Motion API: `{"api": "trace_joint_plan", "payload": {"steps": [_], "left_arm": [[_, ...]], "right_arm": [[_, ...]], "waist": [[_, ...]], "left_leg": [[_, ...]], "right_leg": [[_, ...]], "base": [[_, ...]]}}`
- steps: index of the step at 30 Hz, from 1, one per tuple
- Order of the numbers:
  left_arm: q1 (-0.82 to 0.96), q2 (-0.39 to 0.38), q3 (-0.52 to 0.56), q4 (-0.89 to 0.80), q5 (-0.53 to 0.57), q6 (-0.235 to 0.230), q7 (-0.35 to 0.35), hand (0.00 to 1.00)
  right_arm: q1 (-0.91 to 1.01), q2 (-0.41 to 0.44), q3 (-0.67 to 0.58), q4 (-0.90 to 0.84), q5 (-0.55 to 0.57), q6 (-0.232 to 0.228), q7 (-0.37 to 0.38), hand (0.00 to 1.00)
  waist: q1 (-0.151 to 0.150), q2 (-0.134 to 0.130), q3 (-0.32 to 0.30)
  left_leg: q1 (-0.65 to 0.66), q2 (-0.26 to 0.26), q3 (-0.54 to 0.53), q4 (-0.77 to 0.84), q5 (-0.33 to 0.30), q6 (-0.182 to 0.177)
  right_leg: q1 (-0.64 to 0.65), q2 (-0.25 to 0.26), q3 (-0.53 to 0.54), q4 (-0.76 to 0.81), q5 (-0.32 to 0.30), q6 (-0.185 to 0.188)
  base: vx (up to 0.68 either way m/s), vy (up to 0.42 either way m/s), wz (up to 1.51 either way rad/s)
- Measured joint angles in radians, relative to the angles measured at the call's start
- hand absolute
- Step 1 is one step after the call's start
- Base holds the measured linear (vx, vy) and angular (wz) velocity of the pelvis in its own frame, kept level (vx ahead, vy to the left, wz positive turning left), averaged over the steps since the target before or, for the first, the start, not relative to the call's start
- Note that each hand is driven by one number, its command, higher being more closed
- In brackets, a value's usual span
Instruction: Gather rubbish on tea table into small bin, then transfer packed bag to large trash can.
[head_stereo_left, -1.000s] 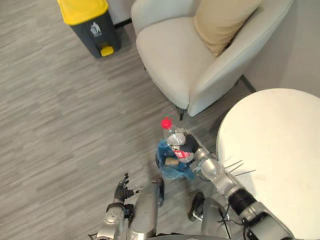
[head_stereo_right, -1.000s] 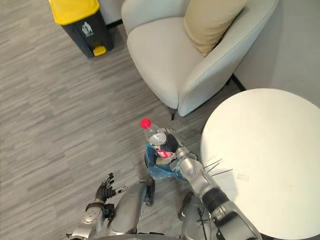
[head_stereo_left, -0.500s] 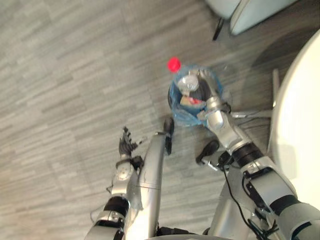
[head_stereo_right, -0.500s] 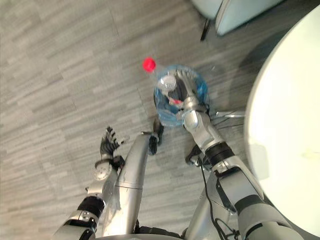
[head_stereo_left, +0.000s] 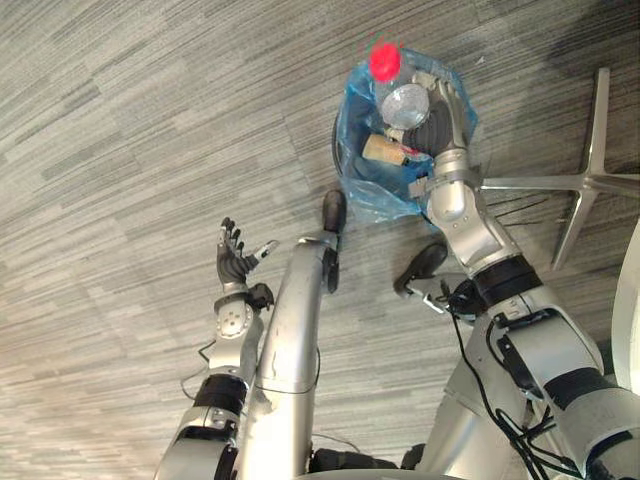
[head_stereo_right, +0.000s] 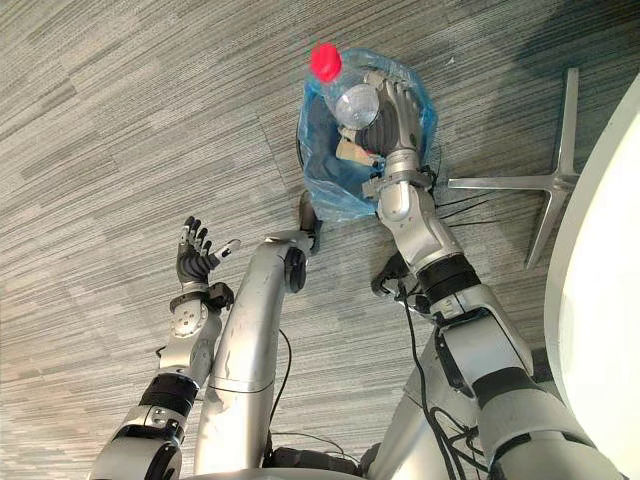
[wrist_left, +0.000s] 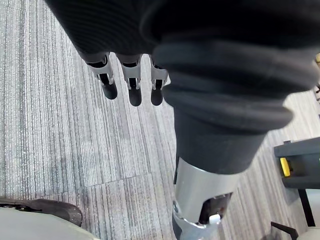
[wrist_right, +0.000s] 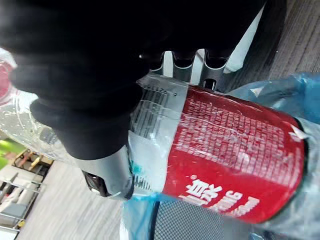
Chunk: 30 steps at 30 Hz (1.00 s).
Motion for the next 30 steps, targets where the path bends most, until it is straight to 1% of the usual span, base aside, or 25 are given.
{"api": "trace_joint_plan", "payload": {"steps": [1, 5, 7, 9, 12, 13, 15, 18, 23, 25, 27, 28, 30], "left_arm": [[-0.001, 0.003, 0.001, -0.001, 0.001, 0.0, 0.0, 0.0], [0.0, 0.019, 0.026, -0.002, 0.0, 0.003, 0.001, 0.0], [0.0, 0.025, 0.031, -0.001, 0.001, 0.003, 0.003, 0.0], [0.0, 0.025, 0.032, -0.002, 0.001, 0.004, 0.002, 0.0], [0.001, 0.026, 0.032, -0.001, 0.003, 0.005, -0.002, 0.0], [0.002, 0.028, 0.033, -0.001, 0.005, 0.005, -0.002, 0.0], [0.004, 0.032, 0.037, -0.001, 0.005, 0.005, -0.002, 0.0], [0.004, 0.034, 0.043, 0.0, 0.005, 0.005, -0.002, 0.0], [0.002, 0.033, 0.043, 0.001, 0.003, 0.004, -0.001, 0.0], [-0.001, 0.033, 0.043, 0.0, 0.001, 0.002, -0.001, 0.0], [-0.002, 0.032, 0.042, -0.001, 0.0, -0.003, 0.0, 0.0], [-0.002, 0.031, 0.04, -0.001, -0.001, -0.004, 0.0, 0.0], [-0.004, 0.031, 0.034, -0.001, -0.003, -0.006, -0.001, 0.0]], "right_arm": [[0.01, 0.002, 0.0, -0.008, -0.002, 0.0, 0.0, 0.0], [0.115, 0.02, 0.0, -0.138, -0.041, -0.002, -0.001, 0.0], [0.144, 0.021, 0.0, -0.181, -0.067, -0.004, -0.001, 0.0], [0.168, 0.021, 0.0, -0.207, -0.085, -0.012, -0.001, 0.0], [0.194, 0.021, 0.005, -0.208, -0.139, -0.018, 0.011, 0.0], [0.199, 0.023, 0.021, -0.206, -0.164, -0.021, 0.017, 0.0], [0.201, 0.031, 0.042, -0.185, -0.208, -0.025, 0.032, 0.0], [0.179, 0.053, 0.07, -0.059, -0.268, -0.017, 0.046, 0.0], [0.121, 0.085, 0.082, 0.133, -0.292, 0.012, 0.06, 0.0], [0.08, 0.091, 0.083, 0.211, -0.296, 0.024, 0.059, 0.0], [0.05, 0.091, 0.088, 0.273, -0.296, 0.037, 0.059, 0.0], [0.033, 0.084, 0.093, 0.307, -0.297, 0.045, 0.06, 1.0], [0.019, 0.069, 0.096, 0.338, -0.299, 0.054, 0.075, 1.0]], "waist": [[0.0, -0.005, 0.002], [-0.004, -0.048, 0.001], [-0.005, -0.058, 0.001], [-0.009, -0.061, 0.001], [-0.014, -0.065, 0.002], [-0.021, -0.066, 0.002], [-0.027, -0.07, 0.003], [-0.027, -0.073, 0.004], [-0.026, -0.073, 0.005], [-0.025, -0.073, 0.005], [-0.022, -0.073, 0.005], [-0.02, -0.073, 0.005], [-0.019, -0.072, 0.005]], "left_leg": [[0.005, 0.004, 0.0, 0.0, 0.0, 0.0], [0.048, 0.021, 0.0, -0.011, 0.0, -0.002], [0.067, 0.028, 0.001, -0.022, -0.002, -0.008], [0.087, 0.029, 0.001, -0.042, 0.005, -0.011], [0.111, 0.032, 0.002, -0.067, 0.013, -0.016], [0.117, 0.032, 0.003, -0.076, 0.018, -0.012], [0.12, 0.034, 0.006, -0.079, 0.02, -0.01], [0.12, 0.037, 0.007, -0.082, 0.019, -0.01], [0.116, 0.033, 0.011, -0.114, 0.031, -0.011], [0.095, 0.026, 0.009, -0.128, 0.041, -0.016], [0.075, 0.022, 0.006, -0.133, 0.05, -0.01], [0.061, 0.017, 0.003, -0.133, 0.052, -0.011], [0.04, 0.009, -0.001, -0.133, 0.057, -0.012]], "right_leg": [[0.006, 0.004, 0.0, -0.003, 0.001, -0.001], [0.046, 0.023, -0.003, -0.024, 0.006, -0.004], [0.065, 0.034, -0.005, -0.041, 0.009, 0.001], [0.081, 0.04, -0.006, -0.059, 0.016, 0.01], [0.103, 0.05, -0.009, -0.089, 0.031, 0.005], [0.109, 0.05, -0.011, -0.098, 0.034, 0.004], [0.111, 0.05, -0.011, -0.1, 0.035, 0.004], [0.11, 0.053, -0.011, -0.104, 0.035, 0.003], [0.098, 0.053, -0.012, -0.12, 0.039, 0.009], [0.074, 0.048, -0.014, -0.121, 0.04, 0.01], [0.054, 0.045, -0.018, -0.118, 0.042, 0.006], [0.041, 0.041, -0.018, -0.112, 0.043, 0.004], [0.019, 0.034, -0.017, -0.099, 0.039, 0.011]], "base": [[-0.07, 0.03, -0.17], [-0.05, 0.019, -0.1], [-0.05, 0.024, -0.13], [-0.05, 0.03, -0.07], [-0.04, 0.033, -0.05], [0.0, 0.0, 0.0], [0.0, 0.0, 0.0], [-0.02, 0.021, -0.02], [-0.03, 0.02, 0.04], [-0.03, 0.014, 0.11], [-0.03, 0.009, 0.12], [-0.03, 0.009, 0.16], [-0.03, 0.008, 0.19]]}}
